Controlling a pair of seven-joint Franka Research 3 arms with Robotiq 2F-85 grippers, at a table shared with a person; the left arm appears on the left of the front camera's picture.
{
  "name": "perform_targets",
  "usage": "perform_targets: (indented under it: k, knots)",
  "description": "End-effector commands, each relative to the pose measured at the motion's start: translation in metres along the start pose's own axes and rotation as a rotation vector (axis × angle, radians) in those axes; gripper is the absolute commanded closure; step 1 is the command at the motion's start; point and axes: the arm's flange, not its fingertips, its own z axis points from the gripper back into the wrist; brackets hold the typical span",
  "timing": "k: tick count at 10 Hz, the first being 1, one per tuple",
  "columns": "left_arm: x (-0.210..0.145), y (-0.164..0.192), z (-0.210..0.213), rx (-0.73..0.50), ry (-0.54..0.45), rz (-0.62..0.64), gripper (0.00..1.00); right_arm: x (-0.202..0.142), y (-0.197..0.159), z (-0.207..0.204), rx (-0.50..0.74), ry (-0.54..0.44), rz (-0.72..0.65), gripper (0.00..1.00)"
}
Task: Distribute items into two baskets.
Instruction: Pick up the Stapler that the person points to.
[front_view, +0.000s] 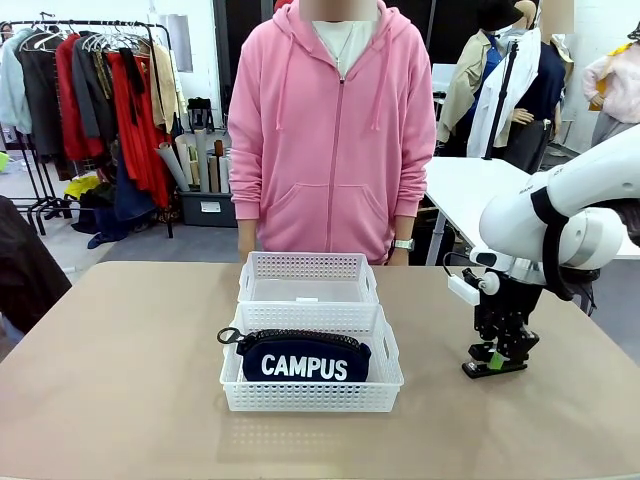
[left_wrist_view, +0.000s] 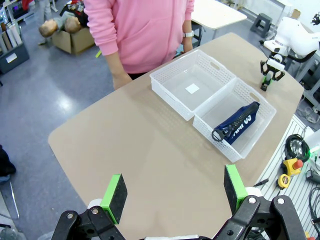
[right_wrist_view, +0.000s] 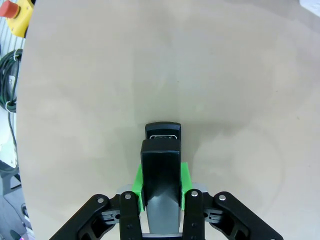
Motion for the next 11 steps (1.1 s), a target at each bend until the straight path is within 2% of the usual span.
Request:
perform_targets:
  k: [1, 6, 8, 9, 11]
  knots:
    - [0.001, 0.0, 0.0, -0.001, -0.007, -0.006, 0.0, -0.002, -0.003, 0.0, 0.0, -0.003, -0.007, 0.85]
    - [0.001, 0.0, 0.0, -0.001, -0.007, -0.006, 0.0, -0.003, -0.003, 0.001, 0.003, -0.012, -0.02, 0.85]
    - [0.001, 0.0, 0.0, -0.001, -0.007, -0.006, 0.0, 0.0, -0.005, 0.02, -0.01, -0.017, -0.122, 0.85]
    - [0.001, 0.0, 0.0, -0.001, -0.007, -0.006, 0.0, 0.003, -0.003, 0.037, -0.044, 0.013, -0.165, 0.85]
    - [0.001, 0.0, 0.0, -0.001, -0.007, -0.006, 0.0, 0.011, -0.008, 0.067, -0.076, 0.036, -0.334, 0.85]
